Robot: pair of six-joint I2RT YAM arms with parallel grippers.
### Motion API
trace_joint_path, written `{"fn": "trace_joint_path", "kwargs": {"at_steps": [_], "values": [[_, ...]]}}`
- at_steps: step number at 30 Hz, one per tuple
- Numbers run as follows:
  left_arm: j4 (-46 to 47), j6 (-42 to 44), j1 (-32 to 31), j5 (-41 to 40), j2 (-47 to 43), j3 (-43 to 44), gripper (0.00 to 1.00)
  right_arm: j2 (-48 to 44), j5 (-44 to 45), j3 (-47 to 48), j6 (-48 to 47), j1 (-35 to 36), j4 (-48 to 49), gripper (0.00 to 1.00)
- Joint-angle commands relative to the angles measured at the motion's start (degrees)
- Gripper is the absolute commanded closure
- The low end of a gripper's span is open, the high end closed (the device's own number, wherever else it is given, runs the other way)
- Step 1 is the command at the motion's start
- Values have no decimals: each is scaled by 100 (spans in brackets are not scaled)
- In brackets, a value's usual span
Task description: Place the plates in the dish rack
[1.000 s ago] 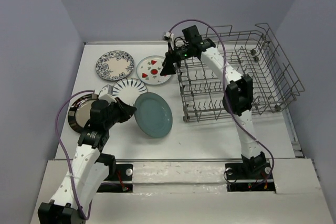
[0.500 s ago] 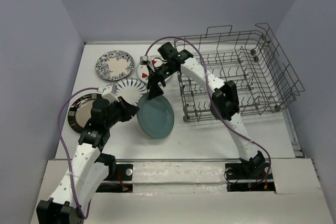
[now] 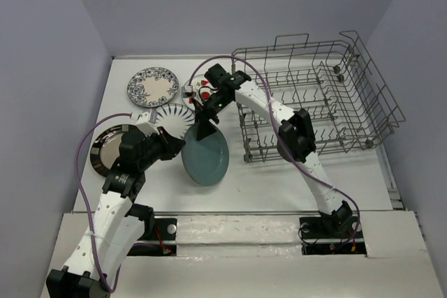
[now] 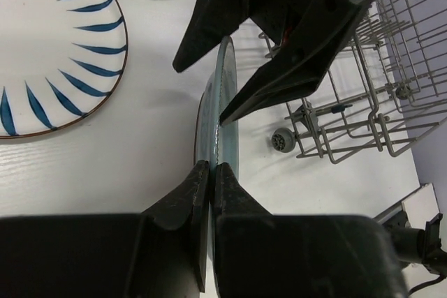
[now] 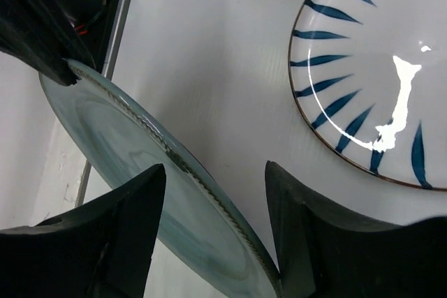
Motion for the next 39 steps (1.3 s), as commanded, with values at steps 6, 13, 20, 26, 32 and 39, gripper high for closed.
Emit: {"fn": "trace_joint_path", "kwargs": {"at_steps": [6,13,20,26,32,39], "values": [[481,216,-30,-201,-134,567,94,-143,-318,16,-491,100,-440,93],[244,558,-30,-991,-187,1366,92,-934,-187,25,325,100,324,93],[217,796,-30,-1888,-459,2439,15,-2594,417,-975,1889,100,2314,93],[375,779,-83,-1627,-748,2275,1,-4052,2329,-1785,3314,-286,3602,93],[411,989,-372,-941,-1048,1360,1,-5055,5054,-2495,4404,-1970,3979,93],[102,1271,-1066,-914,-1443,700,1,-6049,6598,-4322,4300,-3782,5041,93]]}}
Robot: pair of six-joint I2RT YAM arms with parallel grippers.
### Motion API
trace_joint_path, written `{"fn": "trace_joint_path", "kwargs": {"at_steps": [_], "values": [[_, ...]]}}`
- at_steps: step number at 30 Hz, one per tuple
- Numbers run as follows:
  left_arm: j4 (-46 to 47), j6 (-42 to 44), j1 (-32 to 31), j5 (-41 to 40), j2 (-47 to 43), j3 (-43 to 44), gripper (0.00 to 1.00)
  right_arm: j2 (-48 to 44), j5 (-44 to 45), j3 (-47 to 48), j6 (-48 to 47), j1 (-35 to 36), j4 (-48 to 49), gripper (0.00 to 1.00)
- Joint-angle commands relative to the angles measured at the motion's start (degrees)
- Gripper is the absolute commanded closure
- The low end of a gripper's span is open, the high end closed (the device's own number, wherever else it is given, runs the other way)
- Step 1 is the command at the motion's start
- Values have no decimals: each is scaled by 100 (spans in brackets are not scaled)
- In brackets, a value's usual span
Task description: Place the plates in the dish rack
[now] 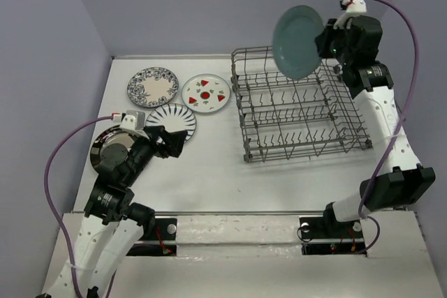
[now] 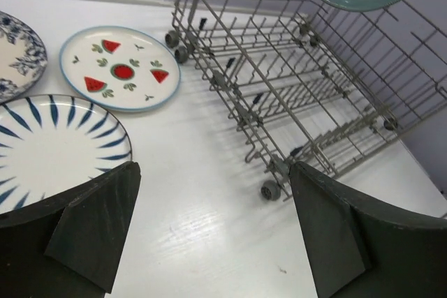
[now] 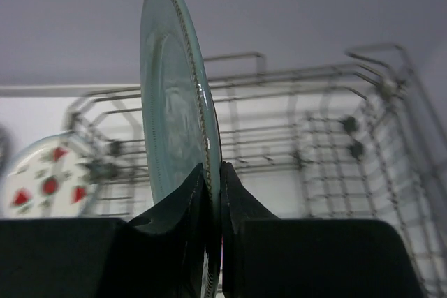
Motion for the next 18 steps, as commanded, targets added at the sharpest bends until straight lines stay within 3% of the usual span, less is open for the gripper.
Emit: {"fn": "trace_joint_path", "kwargs": {"at_steps": [1,8,18], "values": [[208,246,-431,208,-322,-197,1,-450,1110,-688,56,-829,1378,93],[287,316,-1055,287,-550,-267,1,-65,278,-804,-377,-1831,2012,93],[252,352,-1328,111,-683,-276,1,849,126,-154,-1123,-1903,1960,93]]}}
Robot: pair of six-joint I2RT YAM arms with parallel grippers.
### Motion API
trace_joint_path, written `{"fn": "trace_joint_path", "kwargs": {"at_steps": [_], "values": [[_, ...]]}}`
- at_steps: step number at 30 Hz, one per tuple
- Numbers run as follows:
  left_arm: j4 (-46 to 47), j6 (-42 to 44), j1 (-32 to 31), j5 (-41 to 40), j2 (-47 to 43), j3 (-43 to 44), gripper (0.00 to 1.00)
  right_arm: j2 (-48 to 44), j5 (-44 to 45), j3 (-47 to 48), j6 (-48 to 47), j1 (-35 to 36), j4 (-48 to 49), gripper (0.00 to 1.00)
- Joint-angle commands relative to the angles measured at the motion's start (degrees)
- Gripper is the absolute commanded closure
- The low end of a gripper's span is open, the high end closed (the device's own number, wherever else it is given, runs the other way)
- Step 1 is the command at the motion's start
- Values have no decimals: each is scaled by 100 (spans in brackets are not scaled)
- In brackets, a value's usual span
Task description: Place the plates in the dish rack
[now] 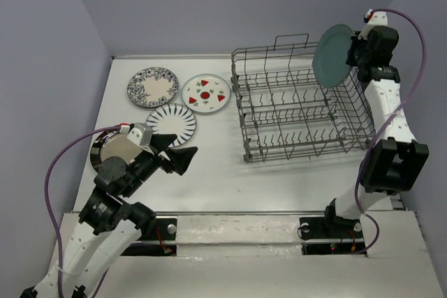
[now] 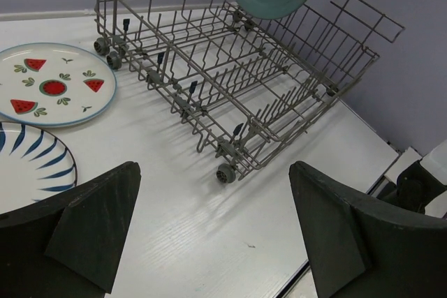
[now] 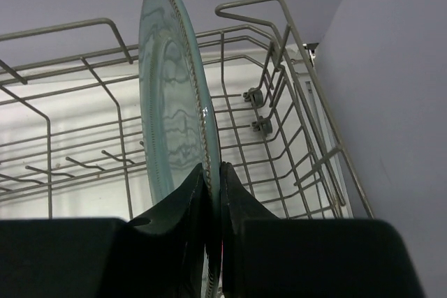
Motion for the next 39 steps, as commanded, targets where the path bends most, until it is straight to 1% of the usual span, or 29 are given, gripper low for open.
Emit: {"fn": "trace_joint_path", "kwargs": {"at_steps": [1,4,6,9,20,24,26,27,28,30,31,33,39], "values": [[269,146,-86,-22,-29,-29,1,177,-248,802,-468,12,1053,93],[260,146,-95,-48,-3,-20,1,361,-415,1004,-644,12,859,93],[252,155,-95,-75,15,-29,1,458,-266,996,-820,12,859,93],[251,164,-87,-101,67,-20,1,511,-292,874,-996,12,868,93],[243,155,-60,-136,225,-20,1,634,-907,-13,-794,12,1087,93],[234,164,-34,-154,305,-11,1,626,-943,-278,-680,12,1263,93],[225,146,-8,-189,331,-11,1,582,-925,-462,-583,12,1386,90],[225,138,1,-232,383,-11,1,564,-890,-489,-539,12,1421,86],[208,129,27,-268,410,-3,1,538,-864,-524,-469,12,1413,77],[172,103,63,-364,524,24,1,468,-881,-586,-276,64,1604,70],[155,85,72,-400,559,41,1,441,-890,-612,-206,64,1650,61],[120,59,124,-487,665,59,1,380,-872,-639,14,178,1729,52],[58,41,388,-567,893,112,1,318,-662,-726,260,503,1720,50]]}}
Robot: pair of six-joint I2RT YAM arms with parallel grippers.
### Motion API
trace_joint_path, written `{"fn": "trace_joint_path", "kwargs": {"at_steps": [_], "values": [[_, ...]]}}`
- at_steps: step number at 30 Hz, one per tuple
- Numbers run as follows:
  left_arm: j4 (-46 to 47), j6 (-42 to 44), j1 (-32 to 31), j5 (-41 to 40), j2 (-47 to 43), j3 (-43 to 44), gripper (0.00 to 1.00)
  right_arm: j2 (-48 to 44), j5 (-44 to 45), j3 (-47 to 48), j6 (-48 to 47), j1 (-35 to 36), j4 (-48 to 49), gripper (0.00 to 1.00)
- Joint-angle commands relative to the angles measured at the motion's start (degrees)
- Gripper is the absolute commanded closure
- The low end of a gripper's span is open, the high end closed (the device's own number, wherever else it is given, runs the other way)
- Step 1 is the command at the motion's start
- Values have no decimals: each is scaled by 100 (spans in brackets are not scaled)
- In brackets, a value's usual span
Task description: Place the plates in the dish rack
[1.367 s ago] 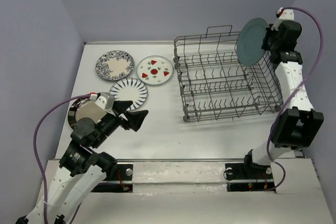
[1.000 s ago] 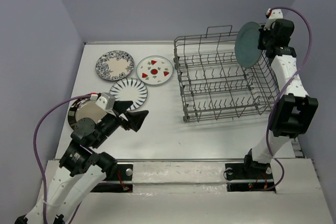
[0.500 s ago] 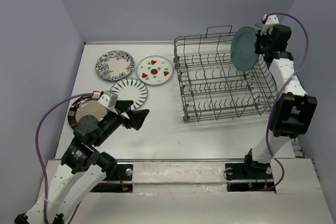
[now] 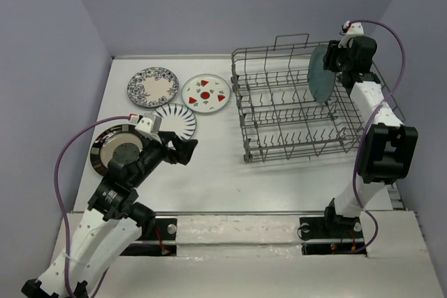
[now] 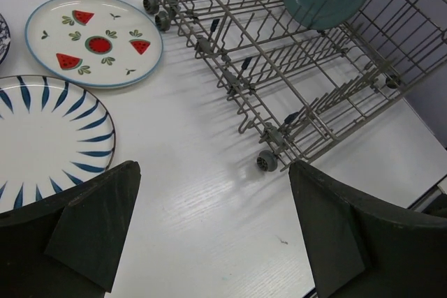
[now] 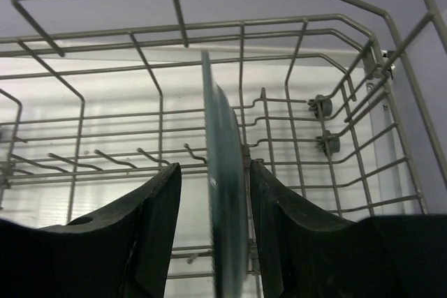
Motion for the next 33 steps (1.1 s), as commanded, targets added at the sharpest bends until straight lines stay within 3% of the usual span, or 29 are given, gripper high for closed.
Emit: {"fn": "trace_joint_path", "kwargs": {"at_steps": [1,6,7,12,15,21,24,26,29,33], "values": [[122,-12,165,-171,142,138,1,-410,184,-103,361,239,457,49],[42,-205,200,-532,553,226,1,-611,501,-165,914,292,352,31],[51,-266,200,-532,668,235,1,-682,493,-174,1011,292,343,24],[296,-932,270,-532,1450,243,1,-1366,-42,-340,1741,344,255,13],[306,-1398,455,-1013,1679,191,1,-1849,-158,-621,1821,572,299,7],[578,-2129,1884,-778,1593,-397,1,-2903,-402,-1516,2048,968,447,5],[421,-2139,2352,-1477,1356,-512,1,-3186,-990,-1992,2461,1196,974,5],[333,-2121,2581,-1718,1294,-547,1,-3301,-1194,-2361,2699,1609,1265,8],[314,-2427,3178,-1255,1311,-644,1,-3136,-1213,-2599,2893,2397,1792,11],[288,-2613,3566,-1078,1329,-837,1,-2609,-1221,-2495,2692,3460,1802,13]]}}
